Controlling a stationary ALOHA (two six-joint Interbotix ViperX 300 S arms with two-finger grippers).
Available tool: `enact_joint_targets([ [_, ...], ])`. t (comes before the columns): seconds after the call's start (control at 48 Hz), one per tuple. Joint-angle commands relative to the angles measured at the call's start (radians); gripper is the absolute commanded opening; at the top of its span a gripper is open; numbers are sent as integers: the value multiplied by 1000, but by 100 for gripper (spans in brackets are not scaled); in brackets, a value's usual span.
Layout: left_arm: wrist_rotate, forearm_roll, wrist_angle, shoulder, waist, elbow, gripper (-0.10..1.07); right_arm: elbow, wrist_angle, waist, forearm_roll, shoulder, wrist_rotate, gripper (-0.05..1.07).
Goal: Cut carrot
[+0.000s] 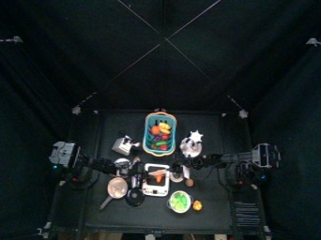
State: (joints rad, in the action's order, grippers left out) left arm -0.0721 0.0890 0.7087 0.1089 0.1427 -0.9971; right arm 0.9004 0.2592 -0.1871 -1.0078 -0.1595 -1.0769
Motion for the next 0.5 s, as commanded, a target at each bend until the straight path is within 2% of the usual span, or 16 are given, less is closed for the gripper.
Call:
enact_joint_targets([
  [0.0, 3, -8, -11, 8, 41, -8, 29, -8, -18, -43, 8, -12, -5, 37],
  [0.354, 11, 14, -14, 34, 41, -6, 29, -20, -25, -32, 11, 23, -5, 37],
  [0.479, 14, 17, -54, 41, 26, -6, 29, -20, -52, -17, 12, 25, -6, 37],
])
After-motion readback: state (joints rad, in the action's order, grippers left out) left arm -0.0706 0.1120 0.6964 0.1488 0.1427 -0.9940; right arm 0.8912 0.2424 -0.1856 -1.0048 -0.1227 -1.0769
